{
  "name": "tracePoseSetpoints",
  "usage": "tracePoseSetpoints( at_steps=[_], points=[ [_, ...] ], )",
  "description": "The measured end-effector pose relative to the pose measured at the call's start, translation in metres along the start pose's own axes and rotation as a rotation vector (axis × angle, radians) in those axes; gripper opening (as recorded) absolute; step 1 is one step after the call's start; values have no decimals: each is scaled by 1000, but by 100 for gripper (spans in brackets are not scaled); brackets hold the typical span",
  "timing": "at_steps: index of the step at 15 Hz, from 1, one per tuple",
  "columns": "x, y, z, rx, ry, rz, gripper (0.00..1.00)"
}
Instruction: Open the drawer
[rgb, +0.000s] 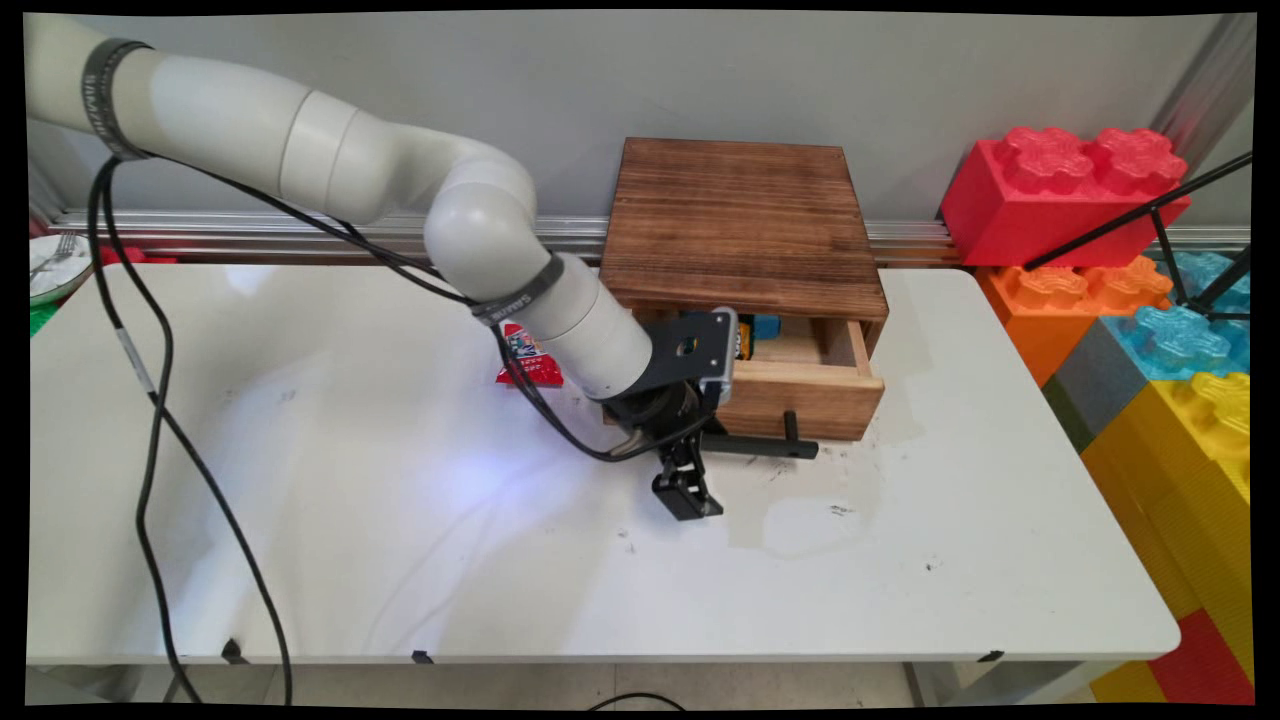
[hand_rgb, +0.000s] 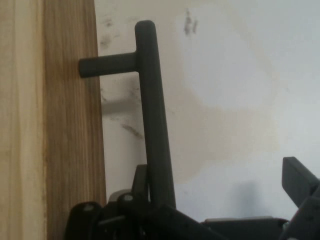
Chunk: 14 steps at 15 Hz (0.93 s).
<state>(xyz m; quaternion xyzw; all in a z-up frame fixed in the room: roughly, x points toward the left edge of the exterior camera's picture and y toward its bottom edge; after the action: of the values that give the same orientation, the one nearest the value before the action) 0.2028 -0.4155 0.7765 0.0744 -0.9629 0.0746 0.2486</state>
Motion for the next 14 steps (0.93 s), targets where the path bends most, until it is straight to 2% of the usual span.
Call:
tracePoseSetpoints(
  at_steps=[14],
  points=[
    [3, 57, -14, -56, 12, 22, 100]
  ],
)
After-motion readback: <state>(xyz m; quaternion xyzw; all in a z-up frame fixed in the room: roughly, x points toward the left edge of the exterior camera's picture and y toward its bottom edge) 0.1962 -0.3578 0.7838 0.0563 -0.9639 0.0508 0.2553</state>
